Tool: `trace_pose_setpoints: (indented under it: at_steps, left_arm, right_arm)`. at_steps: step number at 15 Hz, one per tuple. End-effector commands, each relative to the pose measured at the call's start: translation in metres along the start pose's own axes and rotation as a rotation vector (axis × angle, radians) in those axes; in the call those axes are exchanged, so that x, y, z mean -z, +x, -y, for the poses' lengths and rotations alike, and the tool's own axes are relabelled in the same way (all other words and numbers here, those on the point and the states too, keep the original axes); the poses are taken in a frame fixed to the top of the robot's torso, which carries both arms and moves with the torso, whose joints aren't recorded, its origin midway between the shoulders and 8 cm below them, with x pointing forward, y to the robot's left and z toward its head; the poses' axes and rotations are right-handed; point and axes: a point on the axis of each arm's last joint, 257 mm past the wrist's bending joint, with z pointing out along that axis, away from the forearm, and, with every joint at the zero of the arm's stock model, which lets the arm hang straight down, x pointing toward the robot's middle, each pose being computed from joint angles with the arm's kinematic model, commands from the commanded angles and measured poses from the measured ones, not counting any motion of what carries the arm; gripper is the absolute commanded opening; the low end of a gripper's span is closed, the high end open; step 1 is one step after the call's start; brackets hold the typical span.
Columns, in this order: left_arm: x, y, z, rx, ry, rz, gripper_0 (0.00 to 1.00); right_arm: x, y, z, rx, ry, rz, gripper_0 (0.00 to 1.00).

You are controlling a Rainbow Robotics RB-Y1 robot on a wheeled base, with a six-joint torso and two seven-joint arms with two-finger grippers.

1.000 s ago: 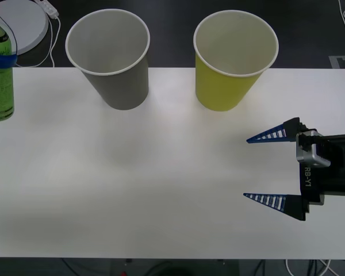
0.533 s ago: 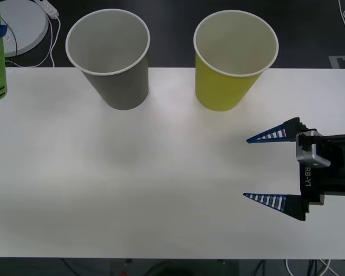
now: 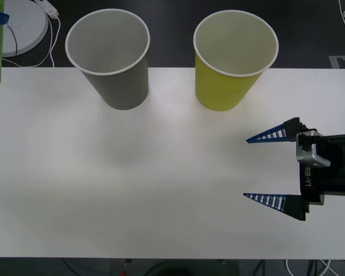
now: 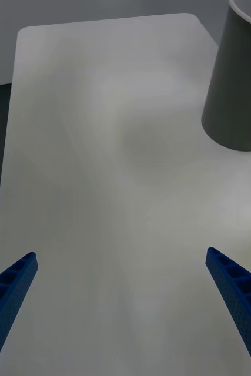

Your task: Put the can into the green bin and the plastic bottle into the gray bin

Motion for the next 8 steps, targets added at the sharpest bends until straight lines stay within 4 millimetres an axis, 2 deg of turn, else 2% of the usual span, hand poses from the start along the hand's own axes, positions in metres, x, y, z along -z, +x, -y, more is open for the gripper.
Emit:
trace_pose_setpoints:
  at_steps: [1, 8]
  left_arm:
    - [-0.011, -0.012, -0.005, -0.039, 0.007, -0.059, 0.00]
    - [-0.053, -0.054, -0.013, -0.034, 0.026, -0.085, 0.00]
  right_arm:
    - [0.000, 0.000, 0.000, 0.000, 0.000, 0.000, 1.00]
    - [0.000, 0.000, 0.000, 0.000, 0.000, 0.000, 1.00]
